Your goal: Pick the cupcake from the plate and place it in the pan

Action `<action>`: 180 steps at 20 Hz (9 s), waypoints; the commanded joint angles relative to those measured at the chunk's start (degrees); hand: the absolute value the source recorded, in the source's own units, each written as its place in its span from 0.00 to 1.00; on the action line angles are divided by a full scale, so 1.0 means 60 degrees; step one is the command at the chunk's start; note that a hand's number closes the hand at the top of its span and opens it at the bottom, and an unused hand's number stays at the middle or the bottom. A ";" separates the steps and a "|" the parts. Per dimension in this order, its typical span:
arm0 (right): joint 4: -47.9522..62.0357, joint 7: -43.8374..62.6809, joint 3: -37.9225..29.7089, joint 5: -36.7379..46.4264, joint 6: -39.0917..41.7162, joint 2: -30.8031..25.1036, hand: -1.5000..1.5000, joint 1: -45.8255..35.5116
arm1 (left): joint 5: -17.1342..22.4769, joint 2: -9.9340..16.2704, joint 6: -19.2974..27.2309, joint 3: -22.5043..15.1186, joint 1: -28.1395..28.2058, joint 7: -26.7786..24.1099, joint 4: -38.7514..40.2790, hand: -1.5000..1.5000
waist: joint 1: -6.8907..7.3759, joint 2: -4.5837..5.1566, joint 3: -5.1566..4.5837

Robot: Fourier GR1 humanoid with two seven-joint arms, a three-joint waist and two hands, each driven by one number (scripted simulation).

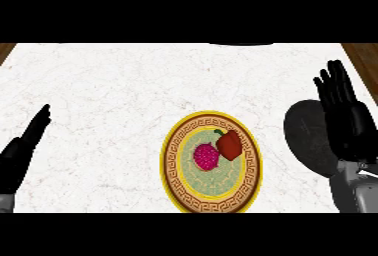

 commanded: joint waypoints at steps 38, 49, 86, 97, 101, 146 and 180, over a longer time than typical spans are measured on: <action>0.1532 -0.1217 0.2379 0.2313 0.8690 -0.2025 0.00 -0.6193 | 0.0898 -0.2313 0.0339 0.0554 -0.2190 0.1413 -0.0200 0.50 | 0.0118 -0.0004 0.0210; -0.0613 0.0243 0.3048 0.2794 0.9259 -0.1145 0.00 -0.4516 | 0.0165 -0.3260 0.0773 0.0271 -0.2228 0.0894 0.0304 0.50 | -0.0011 -0.0004 0.0212; 0.2123 -0.1581 0.5108 0.9194 0.9135 0.0401 0.00 -0.4173 | -0.0087 -0.3397 -0.0016 0.1239 -0.2494 0.1166 0.0294 0.50 | 0.0058 0.0017 0.0214; 0.2909 -0.2712 0.5101 1.0390 0.8894 0.0436 0.00 -0.3713 | -0.0047 -0.3222 -0.0421 0.1458 -0.2136 0.1641 -0.0383 0.50 | 0.0074 0.0013 0.0216; 0.4023 -0.2835 0.5105 1.1052 0.8496 0.0967 0.00 -0.4403 | -0.0090 -0.3347 -0.0370 0.1584 -0.2529 0.1303 0.0164 0.50 | 0.0081 0.0025 0.0215; -0.3074 0.9413 0.6889 1.4137 0.3123 0.2118 1.00 -0.0606 | -0.0524 -0.3612 -0.0237 0.1578 -0.2421 0.1463 0.0066 0.50 | -0.0115 -0.0063 0.0210; 0.6995 -0.1042 -0.3228 0.7658 -0.2273 -0.1574 1.00 -0.2074 | -0.0302 -0.3532 -0.0623 0.1810 -0.2446 0.1053 0.0224 0.50 | 0.0183 0.0083 0.0240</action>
